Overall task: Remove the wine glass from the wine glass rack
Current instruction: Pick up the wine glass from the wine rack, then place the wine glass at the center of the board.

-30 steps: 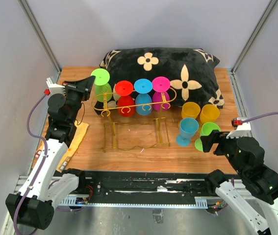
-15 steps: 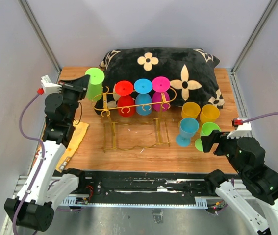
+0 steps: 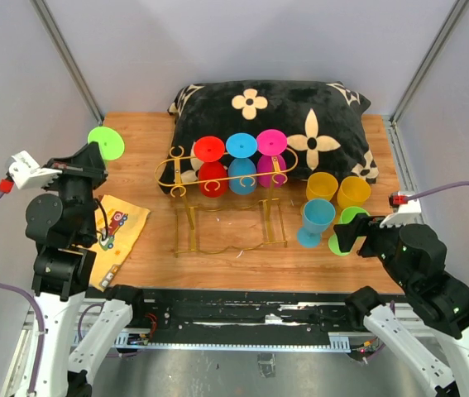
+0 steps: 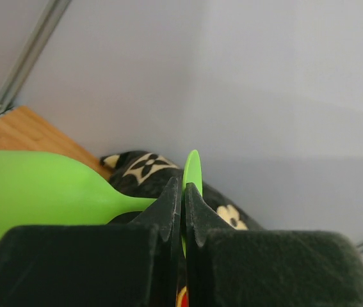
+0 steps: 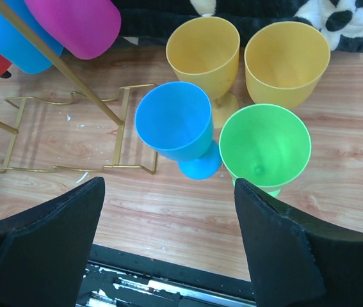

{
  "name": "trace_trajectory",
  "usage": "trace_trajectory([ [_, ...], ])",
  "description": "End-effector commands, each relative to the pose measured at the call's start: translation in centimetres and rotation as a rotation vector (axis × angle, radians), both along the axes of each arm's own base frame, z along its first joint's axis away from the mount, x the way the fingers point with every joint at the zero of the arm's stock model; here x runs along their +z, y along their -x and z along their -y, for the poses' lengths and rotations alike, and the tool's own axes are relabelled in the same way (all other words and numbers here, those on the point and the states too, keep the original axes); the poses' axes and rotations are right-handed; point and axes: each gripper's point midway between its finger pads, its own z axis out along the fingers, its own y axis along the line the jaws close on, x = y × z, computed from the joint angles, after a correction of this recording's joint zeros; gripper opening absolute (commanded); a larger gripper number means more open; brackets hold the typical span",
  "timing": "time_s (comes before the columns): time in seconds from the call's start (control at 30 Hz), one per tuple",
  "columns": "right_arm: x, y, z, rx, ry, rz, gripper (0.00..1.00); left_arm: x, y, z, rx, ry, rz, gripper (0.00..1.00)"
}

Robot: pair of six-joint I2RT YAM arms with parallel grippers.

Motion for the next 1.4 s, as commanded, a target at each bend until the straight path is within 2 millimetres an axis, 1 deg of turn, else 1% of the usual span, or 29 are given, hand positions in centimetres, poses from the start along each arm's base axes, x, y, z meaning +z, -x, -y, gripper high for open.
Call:
trace_trajectory([
  [0.0,2.3,-0.4,-1.1,0.03,-0.059,0.044,0.83,-2.6,1.9,-2.3,0.116,-0.07,-0.13,0.0],
  [0.07,2.4,-0.5,-1.4,0.039,-0.074,0.042,0.83,-3.2,2.7,-2.8,0.136,-0.08,-0.153,0.01],
  [0.13,2.3,-0.6,-1.8,0.049,-0.09,0.041,0.83,-4.1,3.0,-2.7,0.124,-0.103,-0.195,0.0],
  [0.17,2.3,-0.7,-2.0,0.052,-0.097,0.04,0.83,-4.9,3.1,-2.5,0.112,-0.113,-0.229,0.0],
  [0.2,2.3,-0.8,-2.1,0.056,-0.103,0.042,0.83,-5.2,3.2,-2.5,0.11,-0.121,-0.24,0.0],
  [0.3,2.2,-0.9,-2.4,0.059,-0.115,0.03,0.83,-6.4,4.2,-2.9,0.123,-0.16,-0.284,0.01],
  [0.37,1.9,-0.9,-2.5,0.058,-0.118,0.026,0.83,-7.2,4.2,-2.3,0.083,-0.201,-0.323,0.01],
  [0.43,1.7,-1.1,-2.6,0.058,-0.121,0.024,0.83,-8.6,3.9,-0.9,0.0,-0.214,-0.384,0.01],
  [0.5,1.6,-1.1,-2.7,0.06,-0.12,0.02,0.83,-10.3,3.6,1.4,-0.135,-0.215,-0.434,0.01],
  [0.57,1.5,-1.2,-2.8,0.063,-0.119,0.016,0.83,-12.2,3.8,3.3,-0.241,-0.176,-0.489,0.0],
  [0.7,1.5,-1.2,-2.8,0.062,-0.124,0.016,0.83,-15.5,5.1,6.5,-0.417,-0.084,-0.576,0.01],
  [0.83,1.6,-1.3,-3.4,0.083,-0.136,0.009,0.83,-18.2,6.5,8.7,-0.542,-0.011,-0.615,0.01],
  [0.97,1.4,-1.2,-4.1,0.103,-0.16,-0.015,0.83,-20.5,7.6,12.3,-0.776,0.008,-0.675,0.01],
  [1.03,1.3,-1.1,-4.3,0.109,-0.174,-0.02,0.83,-21.1,8.3,14.1,-0.915,-0.003,-0.694,0.01],
  [1.1,1.1,-1.0,-4.4,0.117,-0.186,-0.019,0.83,-21.1,8.8,15.2,-1.018,-0.047,-0.672,0.0],
  [1.17,1.1,-0.9,-4.6,0.122,-0.198,-0.015,0.83,-20.8,9.0,15.6,-1.056,-0.066,-0.651,0.01],
  [1.23,1.2,-0.9,-4.7,0.129,-0.206,-0.011,0.83,-20.7,9.6,16.4,-1.13,-0.074,-0.64,0.01],
  [1.37,1.4,-1.0,-5.2,0.145,-0.226,-0.003,0.83,-22.6,10.7,17.3,-1.243,-0.051,-0.713,0.0],
])
